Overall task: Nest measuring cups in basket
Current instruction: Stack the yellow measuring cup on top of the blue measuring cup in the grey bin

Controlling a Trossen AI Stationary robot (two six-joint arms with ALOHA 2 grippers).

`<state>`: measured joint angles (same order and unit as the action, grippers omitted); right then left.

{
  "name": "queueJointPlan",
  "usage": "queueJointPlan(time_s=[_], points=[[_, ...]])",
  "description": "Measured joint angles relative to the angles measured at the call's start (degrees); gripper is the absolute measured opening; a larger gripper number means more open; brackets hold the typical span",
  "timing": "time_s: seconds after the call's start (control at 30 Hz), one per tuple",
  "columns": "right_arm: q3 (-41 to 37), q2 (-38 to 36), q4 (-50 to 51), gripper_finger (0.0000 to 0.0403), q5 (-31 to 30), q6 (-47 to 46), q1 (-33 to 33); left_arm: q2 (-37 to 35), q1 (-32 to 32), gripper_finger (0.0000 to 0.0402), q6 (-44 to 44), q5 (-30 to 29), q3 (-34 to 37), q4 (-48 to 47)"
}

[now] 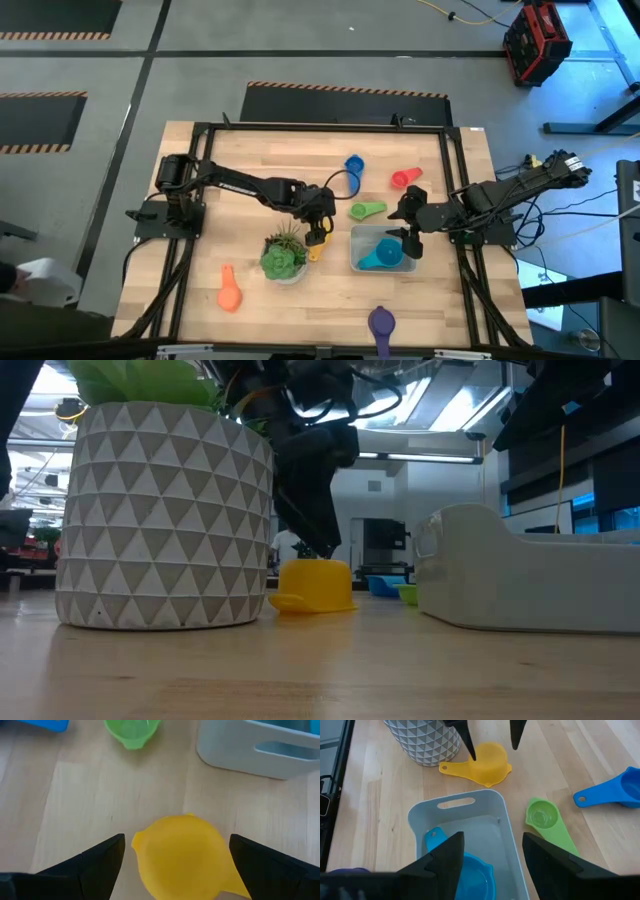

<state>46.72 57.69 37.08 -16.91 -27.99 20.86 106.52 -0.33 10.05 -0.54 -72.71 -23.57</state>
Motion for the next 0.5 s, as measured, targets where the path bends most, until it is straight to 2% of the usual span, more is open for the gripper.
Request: queueJointPlan(time_s=[0.5], points=[[0.00,0.00,0.00,0.0207,-0.02,0.00,0.00,0.00,-0.94,0.0351,0.32,-1.83,0.00,-0.38]])
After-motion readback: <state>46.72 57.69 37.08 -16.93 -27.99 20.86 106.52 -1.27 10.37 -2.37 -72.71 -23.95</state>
